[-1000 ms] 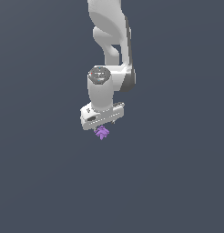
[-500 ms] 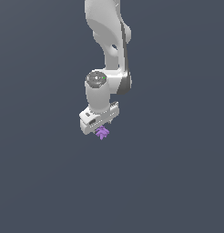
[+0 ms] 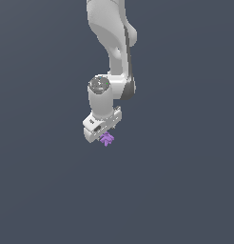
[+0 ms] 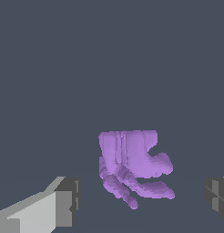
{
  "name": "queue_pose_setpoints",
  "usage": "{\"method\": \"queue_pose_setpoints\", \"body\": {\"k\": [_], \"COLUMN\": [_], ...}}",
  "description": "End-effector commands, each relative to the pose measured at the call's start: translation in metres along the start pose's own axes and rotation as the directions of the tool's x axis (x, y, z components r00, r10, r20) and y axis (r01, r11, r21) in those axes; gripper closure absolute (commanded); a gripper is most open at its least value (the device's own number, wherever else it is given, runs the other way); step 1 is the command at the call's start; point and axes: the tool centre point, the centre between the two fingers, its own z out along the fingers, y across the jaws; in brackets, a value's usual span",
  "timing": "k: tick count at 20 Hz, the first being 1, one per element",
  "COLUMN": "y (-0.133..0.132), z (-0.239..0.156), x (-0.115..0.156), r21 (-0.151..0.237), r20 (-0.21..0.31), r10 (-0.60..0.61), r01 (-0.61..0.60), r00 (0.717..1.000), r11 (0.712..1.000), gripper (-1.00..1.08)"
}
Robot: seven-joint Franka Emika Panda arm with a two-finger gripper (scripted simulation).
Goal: Pick up the object and move it to a goal position.
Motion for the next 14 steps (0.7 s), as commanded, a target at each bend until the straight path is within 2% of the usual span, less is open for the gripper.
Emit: {"method": "queue_pose_setpoints", "body": {"k": [1, 7, 14], "y": [0.0, 0.0, -0.001], "z": [0.001, 0.006, 0.037], "x": [0.0, 0.0, -0.001], "r21": [-0.001, 0.0, 0.0], "r20": [-0.001, 0.0, -0.001], "r10": [-0.01, -0.007, -0.01], "r01": [0.01, 0.007, 0.01], "r00": [1.0, 1.0, 1.0], "r11": [1.0, 1.0, 1.0], "gripper": [-0.92, -0.92, -0.92]}}
